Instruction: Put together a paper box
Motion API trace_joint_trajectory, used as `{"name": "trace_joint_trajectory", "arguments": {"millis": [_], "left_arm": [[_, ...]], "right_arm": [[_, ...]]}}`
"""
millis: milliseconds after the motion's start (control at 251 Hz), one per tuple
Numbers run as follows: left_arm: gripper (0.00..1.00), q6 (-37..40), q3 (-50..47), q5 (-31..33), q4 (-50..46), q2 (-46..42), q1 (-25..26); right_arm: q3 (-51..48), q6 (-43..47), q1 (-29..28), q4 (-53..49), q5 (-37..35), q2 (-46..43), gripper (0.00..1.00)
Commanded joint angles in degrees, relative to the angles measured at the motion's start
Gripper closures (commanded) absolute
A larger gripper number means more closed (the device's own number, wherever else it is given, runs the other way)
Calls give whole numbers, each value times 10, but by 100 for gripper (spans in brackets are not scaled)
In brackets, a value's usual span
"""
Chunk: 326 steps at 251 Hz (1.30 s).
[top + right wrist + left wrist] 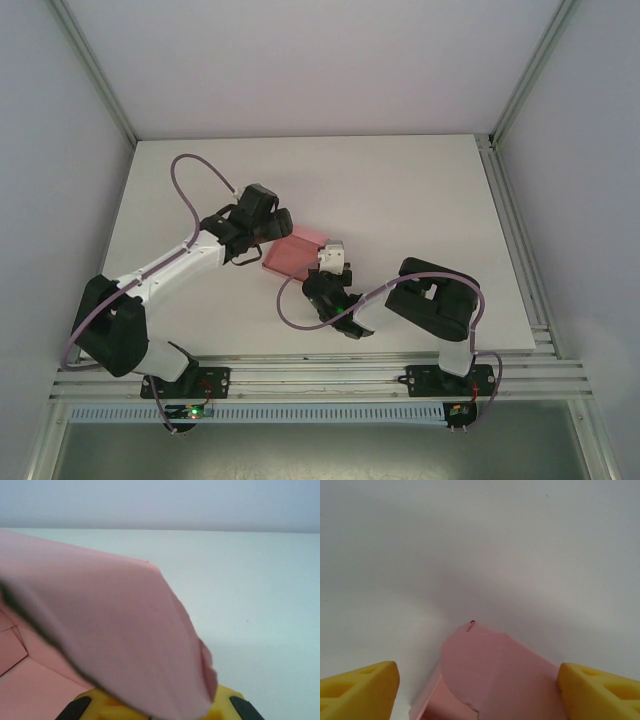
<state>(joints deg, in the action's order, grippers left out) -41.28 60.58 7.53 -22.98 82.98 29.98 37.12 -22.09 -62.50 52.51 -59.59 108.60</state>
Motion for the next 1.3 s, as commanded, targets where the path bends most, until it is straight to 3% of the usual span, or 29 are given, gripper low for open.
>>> {"name": "trace_joint_trajectory", "arguments": {"millis": [0,132,399,603,786,886,1193,1297], "left_arm": [[26,-3,-2,2,-9,-1,-5],[30,-16,-35,11,-5,-10,-5],[38,-48,-71,2,-4,5,-5],[40,-57,-97,21,-16,-9,-4],[41,-65,-116,26,-14,-24,-5],[41,-67,-119,12,-10,-27,-5],[41,-55,-106,-8,-8,-33,-5],[41,-50,-99,-12,-9,-32,-5]], "right_arm": [[12,9,-5,6,7,12,88],[11,33,-9,24,29,8,85],[21,202,-58,21,60,-32,55],[5,209,-50,-125,198,-123,20],[-18,213,-31,-219,322,-209,6],[-28,228,-25,-265,403,-256,2],[-42,221,19,-279,483,-426,4],[23,261,48,-394,538,-416,6]]}}
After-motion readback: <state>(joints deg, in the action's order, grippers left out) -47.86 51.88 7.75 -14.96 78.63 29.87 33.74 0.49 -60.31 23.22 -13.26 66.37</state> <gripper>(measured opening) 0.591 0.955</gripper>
